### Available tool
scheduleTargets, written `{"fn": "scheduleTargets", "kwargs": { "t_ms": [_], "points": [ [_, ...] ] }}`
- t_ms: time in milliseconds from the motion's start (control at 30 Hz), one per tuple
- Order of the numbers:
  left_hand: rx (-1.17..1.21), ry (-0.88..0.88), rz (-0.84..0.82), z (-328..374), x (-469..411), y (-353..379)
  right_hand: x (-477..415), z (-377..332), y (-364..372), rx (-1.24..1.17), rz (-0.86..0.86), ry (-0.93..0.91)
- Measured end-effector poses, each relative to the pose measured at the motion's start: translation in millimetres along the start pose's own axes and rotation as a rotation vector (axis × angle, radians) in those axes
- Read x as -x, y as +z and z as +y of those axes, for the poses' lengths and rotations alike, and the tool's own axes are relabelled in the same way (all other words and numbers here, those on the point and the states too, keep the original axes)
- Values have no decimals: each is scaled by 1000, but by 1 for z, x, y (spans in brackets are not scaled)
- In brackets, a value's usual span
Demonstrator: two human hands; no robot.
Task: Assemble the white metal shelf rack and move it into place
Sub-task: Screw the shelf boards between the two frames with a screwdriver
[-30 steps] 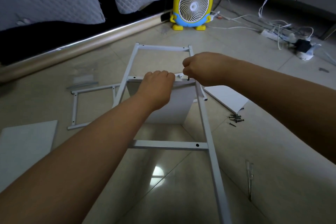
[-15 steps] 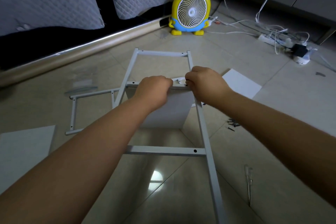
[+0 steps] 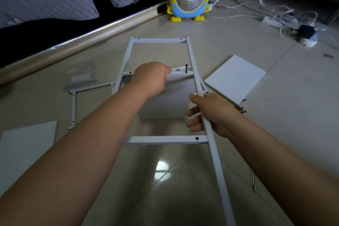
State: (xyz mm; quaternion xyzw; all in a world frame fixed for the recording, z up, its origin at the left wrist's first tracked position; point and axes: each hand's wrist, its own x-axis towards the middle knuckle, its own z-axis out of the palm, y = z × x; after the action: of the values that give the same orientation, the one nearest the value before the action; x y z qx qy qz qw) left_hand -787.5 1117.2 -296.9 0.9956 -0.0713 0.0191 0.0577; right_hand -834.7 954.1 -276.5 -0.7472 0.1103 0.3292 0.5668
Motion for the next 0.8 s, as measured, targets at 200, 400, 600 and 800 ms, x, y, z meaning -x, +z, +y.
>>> {"fn": "scheduleTargets", "kwargs": {
  "t_ms": [200, 400, 600, 800],
  "points": [
    [-10, 10, -31, -1, -1, -2, 9, -3, 7, -214, 43, 71],
    [-40, -7, -66, 2, -1, -4, 3, -6, 5, -269, 18, 98],
    [-140, -29, -53, 9, 1, -3, -2, -5, 4, -210, 41, 153],
    [-139, -19, -119, 21, -5, -5, -1, -5, 3, -173, 19, 154]
  ]
}}
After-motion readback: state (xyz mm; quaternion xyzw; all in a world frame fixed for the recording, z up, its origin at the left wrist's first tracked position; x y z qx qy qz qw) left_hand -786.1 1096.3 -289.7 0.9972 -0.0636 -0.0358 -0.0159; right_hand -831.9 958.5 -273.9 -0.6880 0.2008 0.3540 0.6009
